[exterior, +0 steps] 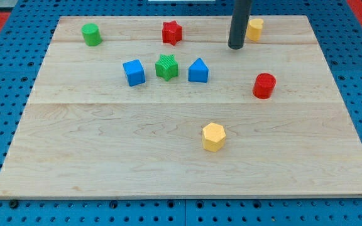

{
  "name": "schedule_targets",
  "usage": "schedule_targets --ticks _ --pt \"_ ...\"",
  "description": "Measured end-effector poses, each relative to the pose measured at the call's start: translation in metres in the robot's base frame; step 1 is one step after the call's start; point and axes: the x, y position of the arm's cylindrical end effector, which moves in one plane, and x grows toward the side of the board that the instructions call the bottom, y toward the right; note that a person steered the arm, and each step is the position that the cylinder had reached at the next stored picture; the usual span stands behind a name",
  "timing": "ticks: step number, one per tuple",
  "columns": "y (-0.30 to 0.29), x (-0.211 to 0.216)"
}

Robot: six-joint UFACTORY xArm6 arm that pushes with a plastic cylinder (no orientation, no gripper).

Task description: Push the blue cube to the center left

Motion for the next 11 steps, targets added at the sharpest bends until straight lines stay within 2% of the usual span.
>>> schedule_targets --ticks 1,2,5,6,7,9,10,11 --pt "0.009 0.005" --pt "-0.017 0.001" --pt "-0.169 0.018" --pt "-0.169 0.071" --pt "-0.194 0.083" --pt "-0.238 0.039" --pt "-0.27 0.058" --pt "-0.259 0.081"
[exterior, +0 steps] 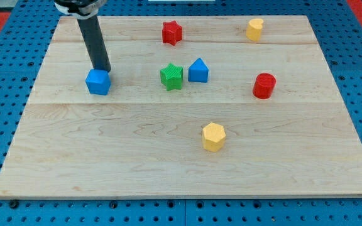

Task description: Push the blue cube to the center left

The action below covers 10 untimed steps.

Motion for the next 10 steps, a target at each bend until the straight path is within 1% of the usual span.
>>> schedule_targets --ticks 1,2,3,4,5,6,10 --pt "0.026 0.024" --pt "0.021 0.034" --pt "-0.032 0.028" --pt "-0.054 0.028" --pt "0.0 0.032" --pt "0.025 0.033" --pt "0.027 0.028"
